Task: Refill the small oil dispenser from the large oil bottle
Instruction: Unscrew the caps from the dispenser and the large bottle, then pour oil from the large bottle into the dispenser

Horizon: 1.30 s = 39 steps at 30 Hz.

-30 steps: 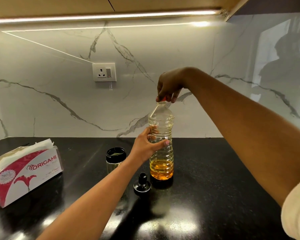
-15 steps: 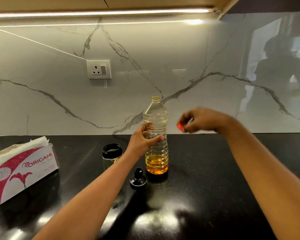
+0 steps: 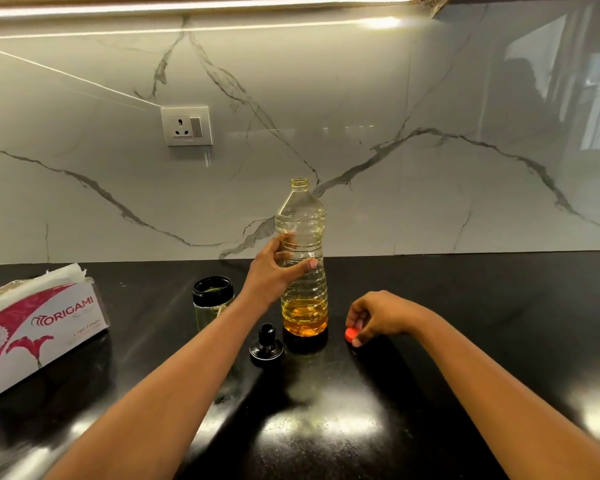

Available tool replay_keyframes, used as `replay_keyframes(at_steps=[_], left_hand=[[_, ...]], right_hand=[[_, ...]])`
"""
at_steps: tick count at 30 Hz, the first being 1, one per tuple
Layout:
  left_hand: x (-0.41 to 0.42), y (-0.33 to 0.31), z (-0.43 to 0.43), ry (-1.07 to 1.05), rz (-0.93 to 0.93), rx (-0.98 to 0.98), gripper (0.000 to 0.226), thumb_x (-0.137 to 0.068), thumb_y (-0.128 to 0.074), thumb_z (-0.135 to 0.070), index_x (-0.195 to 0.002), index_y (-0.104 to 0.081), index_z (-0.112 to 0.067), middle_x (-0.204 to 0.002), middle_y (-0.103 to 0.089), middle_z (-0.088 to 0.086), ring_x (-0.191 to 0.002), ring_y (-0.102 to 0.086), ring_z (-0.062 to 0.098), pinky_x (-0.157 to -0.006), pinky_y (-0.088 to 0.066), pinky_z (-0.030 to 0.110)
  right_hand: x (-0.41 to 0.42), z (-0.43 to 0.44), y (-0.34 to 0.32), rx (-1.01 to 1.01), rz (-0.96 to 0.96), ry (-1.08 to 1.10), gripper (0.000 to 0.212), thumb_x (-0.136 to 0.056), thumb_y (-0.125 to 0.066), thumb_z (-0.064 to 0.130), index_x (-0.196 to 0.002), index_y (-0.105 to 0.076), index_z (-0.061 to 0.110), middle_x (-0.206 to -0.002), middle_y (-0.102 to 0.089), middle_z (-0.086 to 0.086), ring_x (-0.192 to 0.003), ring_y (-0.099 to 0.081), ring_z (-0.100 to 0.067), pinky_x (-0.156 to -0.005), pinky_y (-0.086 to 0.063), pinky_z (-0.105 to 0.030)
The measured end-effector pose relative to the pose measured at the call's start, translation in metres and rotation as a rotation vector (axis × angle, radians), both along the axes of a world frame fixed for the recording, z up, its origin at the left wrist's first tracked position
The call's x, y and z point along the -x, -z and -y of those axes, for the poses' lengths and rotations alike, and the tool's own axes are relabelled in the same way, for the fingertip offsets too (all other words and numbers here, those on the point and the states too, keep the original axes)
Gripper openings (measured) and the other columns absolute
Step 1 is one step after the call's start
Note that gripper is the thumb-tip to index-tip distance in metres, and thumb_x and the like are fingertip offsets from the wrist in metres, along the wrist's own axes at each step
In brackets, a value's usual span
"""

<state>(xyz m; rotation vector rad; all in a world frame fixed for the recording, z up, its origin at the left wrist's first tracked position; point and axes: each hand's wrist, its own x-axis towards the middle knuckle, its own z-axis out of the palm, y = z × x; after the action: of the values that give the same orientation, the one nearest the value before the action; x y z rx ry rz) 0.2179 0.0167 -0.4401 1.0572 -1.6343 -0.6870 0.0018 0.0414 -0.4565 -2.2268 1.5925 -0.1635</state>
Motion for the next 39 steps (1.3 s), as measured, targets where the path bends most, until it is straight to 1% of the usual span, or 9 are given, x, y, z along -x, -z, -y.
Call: replay_keyframes(at_steps=[3, 8, 11, 15, 19, 23, 27, 33, 39], left_hand=[[0.000, 0.000, 0.000, 0.004, -0.013, -0.016, 0.073, -0.066, -0.081, -0.041, -0.129, -0.050, -0.022, -0.112, -0.063, -0.006, -0.107, -0.060, 0.012, -0.087, -0.051, 0.026], [-0.001, 0.001, -0.012, 0.041, -0.078, -0.031, 0.095, -0.056, -0.079, -0.049, -0.139, -0.042, -0.021, -0.132, -0.056, -0.004, -0.123, -0.051, 0.012, -0.099, -0.046, 0.029], [-0.003, 0.002, -0.030, -0.001, -0.072, 0.020, 0.111, -0.058, -0.077, -0.060, -0.149, -0.025, -0.023, -0.150, -0.038, -0.003, -0.136, -0.037, 0.011, -0.111, -0.035, 0.033], [-0.019, 0.004, -0.078, -0.061, -0.153, 0.276, 0.071, -0.076, -0.067, -0.046, -0.139, -0.045, -0.024, -0.141, -0.051, -0.007, -0.130, -0.046, 0.004, -0.107, -0.039, 0.025], [-0.069, 0.012, -0.093, -0.228, -0.159, 0.435, 0.051, -0.081, -0.068, -0.030, -0.129, -0.052, -0.031, -0.135, -0.054, -0.012, -0.127, -0.049, 0.003, -0.103, -0.040, 0.023], [-0.117, 0.034, -0.067, -0.358, -0.168, 0.203, 0.070, -0.074, -0.071, -0.038, -0.137, -0.042, -0.029, -0.139, -0.048, -0.006, -0.129, -0.045, 0.011, -0.107, -0.038, 0.035], [-0.130, 0.043, -0.046, -0.064, -0.371, -0.170, 0.099, -0.063, -0.078, -0.050, -0.146, -0.027, -0.032, -0.140, -0.048, 0.001, -0.131, -0.044, 0.022, -0.112, -0.032, 0.047], [-0.145, 0.051, -0.037, 0.272, -0.392, -0.345, 0.081, -0.056, -0.084, -0.042, -0.130, -0.055, -0.024, -0.124, -0.063, 0.008, -0.101, -0.060, 0.021, -0.084, -0.049, 0.032], [-0.144, 0.053, -0.035, 0.258, -0.330, -0.313, 0.068, -0.043, -0.093, -0.044, -0.106, -0.072, -0.030, -0.106, -0.068, 0.004, -0.096, -0.062, 0.021, -0.083, -0.051, 0.035]], right_hand=[[0.003, 0.003, -0.005, 0.046, 0.070, 0.033, 0.047, -0.075, -0.076, 0.032, -0.118, -0.060, 0.020, -0.109, -0.063, 0.005, -0.103, -0.058, -0.011, -0.091, -0.047, -0.027], [-0.009, 0.004, -0.028, 0.131, 0.650, 0.096, 0.056, -0.080, -0.068, 0.041, -0.129, -0.050, 0.020, -0.115, -0.058, 0.004, -0.106, -0.054, -0.010, -0.083, -0.050, -0.029], [-0.030, 0.003, -0.039, 0.152, 0.805, 0.052, 0.060, -0.084, -0.064, 0.038, -0.136, -0.043, 0.017, -0.114, -0.054, 0.006, -0.104, -0.052, -0.008, -0.079, -0.047, -0.021], [-0.056, 0.005, -0.043, 0.166, 0.890, 0.023, 0.065, -0.080, -0.068, 0.037, -0.136, -0.040, 0.017, -0.121, -0.055, 0.004, -0.110, -0.052, -0.011, -0.077, -0.044, -0.016], [-0.075, 0.014, -0.040, 0.182, 0.957, 0.078, 0.078, -0.069, -0.077, 0.039, -0.134, -0.038, 0.019, -0.125, -0.054, 0.000, -0.114, -0.053, -0.017, -0.092, -0.046, -0.030], [-0.091, 0.022, -0.034, 0.240, 0.989, 0.163, 0.084, -0.064, -0.082, 0.040, -0.132, -0.037, 0.021, -0.125, -0.055, -0.003, -0.113, -0.054, -0.022, -0.097, -0.047, -0.041], [-0.099, 0.028, -0.031, 0.322, 0.977, 0.206, 0.080, -0.065, -0.081, 0.040, -0.129, -0.038, 0.020, -0.125, -0.055, -0.005, -0.113, -0.055, -0.024, -0.096, -0.047, -0.044], [-0.104, 0.031, -0.030, 0.430, 0.975, 0.215, 0.076, -0.067, -0.080, 0.038, -0.128, -0.040, 0.016, -0.125, -0.055, -0.006, -0.111, -0.055, -0.022, -0.092, -0.049, -0.036], [-0.106, 0.022, -0.031, 0.558, 0.888, 0.160, 0.070, -0.068, -0.081, 0.033, -0.122, -0.040, 0.015, -0.111, -0.053, 0.003, -0.100, -0.054, -0.015, -0.082, -0.044, -0.025]])
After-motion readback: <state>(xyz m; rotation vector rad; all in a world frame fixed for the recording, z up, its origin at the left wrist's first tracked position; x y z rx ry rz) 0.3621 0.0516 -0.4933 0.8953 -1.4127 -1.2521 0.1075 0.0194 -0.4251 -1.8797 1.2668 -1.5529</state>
